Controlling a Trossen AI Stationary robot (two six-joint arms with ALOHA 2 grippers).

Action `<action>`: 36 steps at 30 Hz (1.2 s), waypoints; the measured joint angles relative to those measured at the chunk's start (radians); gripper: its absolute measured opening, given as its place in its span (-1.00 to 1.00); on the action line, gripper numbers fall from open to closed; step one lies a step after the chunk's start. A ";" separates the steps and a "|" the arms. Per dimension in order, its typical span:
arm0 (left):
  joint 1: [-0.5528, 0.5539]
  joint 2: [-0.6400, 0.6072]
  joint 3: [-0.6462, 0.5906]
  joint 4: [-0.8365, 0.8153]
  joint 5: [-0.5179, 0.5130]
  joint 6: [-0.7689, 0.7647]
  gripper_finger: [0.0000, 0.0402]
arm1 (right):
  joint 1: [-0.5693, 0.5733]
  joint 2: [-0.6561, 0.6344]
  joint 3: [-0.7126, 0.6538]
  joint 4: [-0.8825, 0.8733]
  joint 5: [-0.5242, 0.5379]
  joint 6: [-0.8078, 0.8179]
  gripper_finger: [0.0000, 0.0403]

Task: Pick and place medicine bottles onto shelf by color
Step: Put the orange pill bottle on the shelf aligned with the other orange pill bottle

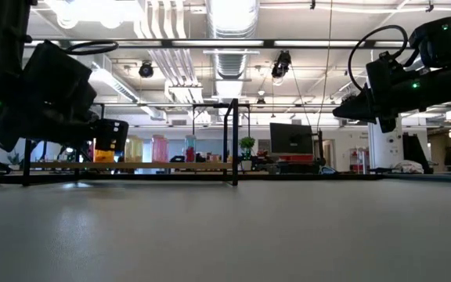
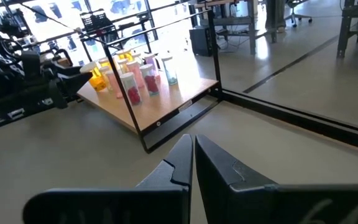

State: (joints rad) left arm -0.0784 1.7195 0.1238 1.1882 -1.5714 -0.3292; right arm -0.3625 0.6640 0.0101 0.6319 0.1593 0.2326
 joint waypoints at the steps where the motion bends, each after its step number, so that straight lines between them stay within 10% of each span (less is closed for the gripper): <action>1: 0.000 0.007 0.000 0.002 -0.001 -0.008 0.00 | 0.000 0.000 0.000 0.000 0.000 0.000 -0.95; 36: 0.000 0.029 -0.054 0.008 0.001 -0.139 0.00 | 0.000 0.000 0.000 0.000 0.000 0.000 -0.95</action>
State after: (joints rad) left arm -0.0780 1.7489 0.0700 1.1961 -1.5700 -0.4683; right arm -0.3626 0.6640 0.0101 0.6315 0.1593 0.2329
